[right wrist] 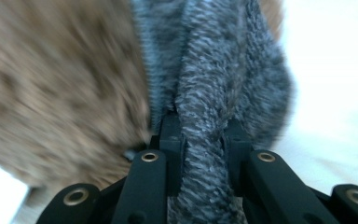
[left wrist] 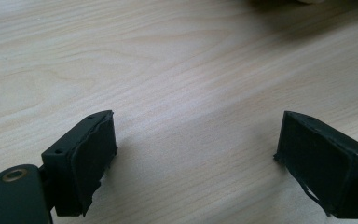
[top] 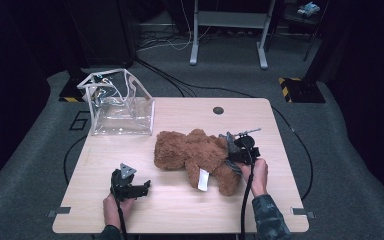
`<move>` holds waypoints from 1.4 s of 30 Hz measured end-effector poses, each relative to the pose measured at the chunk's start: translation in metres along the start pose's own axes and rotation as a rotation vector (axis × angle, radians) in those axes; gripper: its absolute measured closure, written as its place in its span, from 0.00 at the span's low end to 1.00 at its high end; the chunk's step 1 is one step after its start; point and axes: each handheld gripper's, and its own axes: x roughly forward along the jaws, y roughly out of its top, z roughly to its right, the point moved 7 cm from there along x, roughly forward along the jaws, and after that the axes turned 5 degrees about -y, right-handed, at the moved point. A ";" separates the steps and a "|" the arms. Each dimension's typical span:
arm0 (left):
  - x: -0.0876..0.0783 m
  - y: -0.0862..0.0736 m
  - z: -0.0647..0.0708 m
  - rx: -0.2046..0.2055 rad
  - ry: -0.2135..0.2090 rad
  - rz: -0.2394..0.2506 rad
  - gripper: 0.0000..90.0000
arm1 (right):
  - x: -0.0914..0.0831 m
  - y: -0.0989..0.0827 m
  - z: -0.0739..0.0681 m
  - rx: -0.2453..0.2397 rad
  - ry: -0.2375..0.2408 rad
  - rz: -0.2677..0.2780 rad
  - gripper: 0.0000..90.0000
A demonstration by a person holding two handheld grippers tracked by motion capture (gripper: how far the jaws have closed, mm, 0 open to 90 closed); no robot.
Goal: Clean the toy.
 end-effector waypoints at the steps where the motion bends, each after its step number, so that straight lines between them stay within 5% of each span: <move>1: 0.000 0.000 0.000 0.000 0.000 0.000 0.13 | 0.004 -0.005 0.001 0.002 0.003 -0.016 0.84; 4: 0.000 0.000 0.000 0.000 0.000 0.000 0.13 | 0.005 -0.012 0.008 0.010 0.003 -0.021 0.84; 10: 0.000 0.000 0.000 -0.002 0.000 0.001 0.13 | -0.035 -0.011 0.016 0.017 -0.001 0.062 0.84; 14: -0.001 0.000 0.000 0.009 -0.003 -0.009 0.13 | -0.065 -0.007 0.007 -0.006 0.022 0.139 0.83; 18: 0.000 0.000 0.000 -0.001 0.000 0.001 0.13 | -0.076 -0.003 -0.008 -0.040 0.056 0.177 0.83; 22: 0.000 0.000 0.000 -0.001 0.000 0.001 0.13 | -0.072 0.003 -0.024 -0.073 0.074 0.180 0.82; 27: 0.000 0.000 0.000 0.000 0.000 0.001 0.13 | -0.048 -0.001 -0.036 -0.101 0.079 0.115 0.80; 42: 0.000 0.000 0.000 0.007 -0.001 -0.005 0.13 | -0.046 -0.030 -0.028 -0.117 0.072 0.020 0.83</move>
